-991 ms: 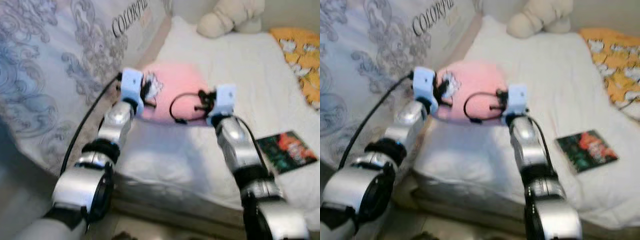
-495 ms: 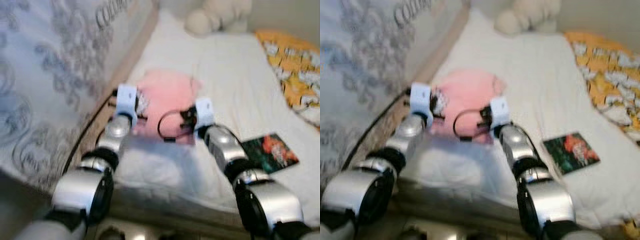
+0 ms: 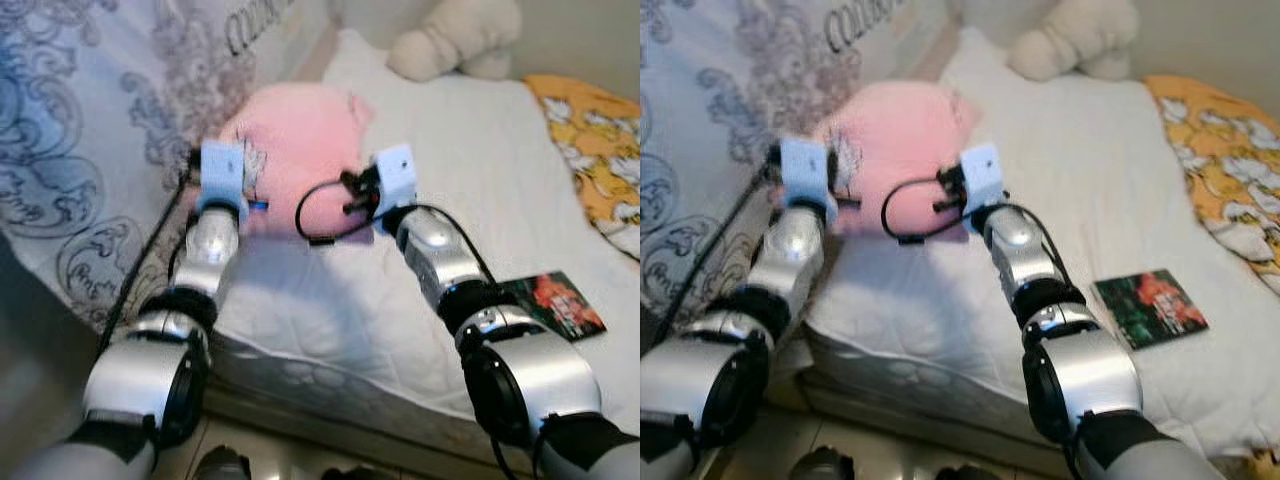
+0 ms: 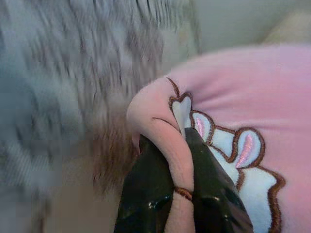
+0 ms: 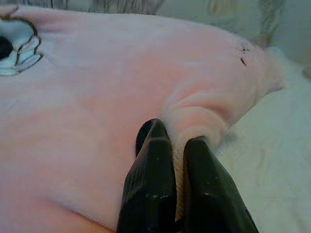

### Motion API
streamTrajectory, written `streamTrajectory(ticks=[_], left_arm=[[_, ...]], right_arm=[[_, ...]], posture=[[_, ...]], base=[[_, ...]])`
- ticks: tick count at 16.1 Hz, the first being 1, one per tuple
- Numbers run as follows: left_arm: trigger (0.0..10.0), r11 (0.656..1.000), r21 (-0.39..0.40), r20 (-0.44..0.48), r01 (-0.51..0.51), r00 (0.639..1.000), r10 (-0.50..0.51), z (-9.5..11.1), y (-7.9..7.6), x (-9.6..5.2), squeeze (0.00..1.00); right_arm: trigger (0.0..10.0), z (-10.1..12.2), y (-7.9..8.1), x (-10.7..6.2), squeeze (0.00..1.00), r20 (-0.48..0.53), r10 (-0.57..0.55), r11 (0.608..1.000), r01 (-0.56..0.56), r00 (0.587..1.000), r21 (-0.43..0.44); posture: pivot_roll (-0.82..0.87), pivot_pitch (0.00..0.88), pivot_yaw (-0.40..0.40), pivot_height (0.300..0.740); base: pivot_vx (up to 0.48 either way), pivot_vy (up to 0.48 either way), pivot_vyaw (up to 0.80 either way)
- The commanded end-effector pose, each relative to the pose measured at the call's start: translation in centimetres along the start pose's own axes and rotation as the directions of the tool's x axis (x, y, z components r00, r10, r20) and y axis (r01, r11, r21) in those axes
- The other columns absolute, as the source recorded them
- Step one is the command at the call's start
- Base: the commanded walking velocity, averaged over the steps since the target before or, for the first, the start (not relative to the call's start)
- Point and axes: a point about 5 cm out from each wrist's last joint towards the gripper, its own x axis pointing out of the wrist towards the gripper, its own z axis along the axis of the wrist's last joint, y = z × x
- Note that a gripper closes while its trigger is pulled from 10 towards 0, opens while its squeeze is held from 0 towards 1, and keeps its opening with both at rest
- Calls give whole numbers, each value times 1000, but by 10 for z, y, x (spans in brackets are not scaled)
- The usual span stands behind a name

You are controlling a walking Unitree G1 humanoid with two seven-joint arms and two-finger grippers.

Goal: Clean up the room

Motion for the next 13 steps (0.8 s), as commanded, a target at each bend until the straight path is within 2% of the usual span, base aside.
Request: streamTrajectory(ticks=[1, 2, 5, 8, 10, 11, 12, 13], left_arm=[[10000, 997, 20, -93, -68, 993, 70, -18, 16, -5, 0], [10000, 998, 58, -153, -13, 988, 22, -29, 12, -9, 0], [10000, 990, 126, -161, 58, 986, -37, -22, 8, -4, 0], [10000, 988, 143, -142, 61, 989, -41, -15, 7, 0, 0], [10000, 992, 121, -127, 34, 992, -18, -9, 12, 3, 0], [10000, 991, 132, -119, 30, 993, -15, -7, 13, 4, 396], [10000, 984, 176, -115, 38, 993, -18, -6, 14, 5, 1000], [10000, 982, 184, -120, 45, 992, -22, -8, 15, 4, 1000]], right_arm=[[10000, -32, -20, -18, 0, -128, -101, 994, 105, 987, 24], [10000, -49, -14, -22, 0, -190, -97, 994, 106, 977, 39], [10000, -71, 4, -27, 0, -239, -69, 994, 87, 968, 65], [10000, -76, 2, -31, 0, -260, -92, 989, 119, 961, 91], [10000, -76, 1, -31, 0, -257, -96, 986, 127, 962, 108], [10000, -76, 0, -31, 875, -255, -106, 983, 139, 961, 117], [10000, -76, -2, -32, 1000, -251, -125, 976, 165, 960, 145], [10000, -78, -4, -33, 1000, -256, -141, 964, 191, 956, 183]], posture=[[71, 81, -153, 740], [61, 86, -153, 740], [48, 99, -140, 740], [38, 101, -129, 740], [36, 98, -124, 740], [33, 96, -123, 740], [33, 90, -122, 740], [30, 87, -119, 740]], base=[[0, 0, 0], [0, 0, 0], [0, 0, 0], [0, 0, 0], [0, 0, 0], [0, 0, 0], [0, 0, 0], [0, 0, 0]])
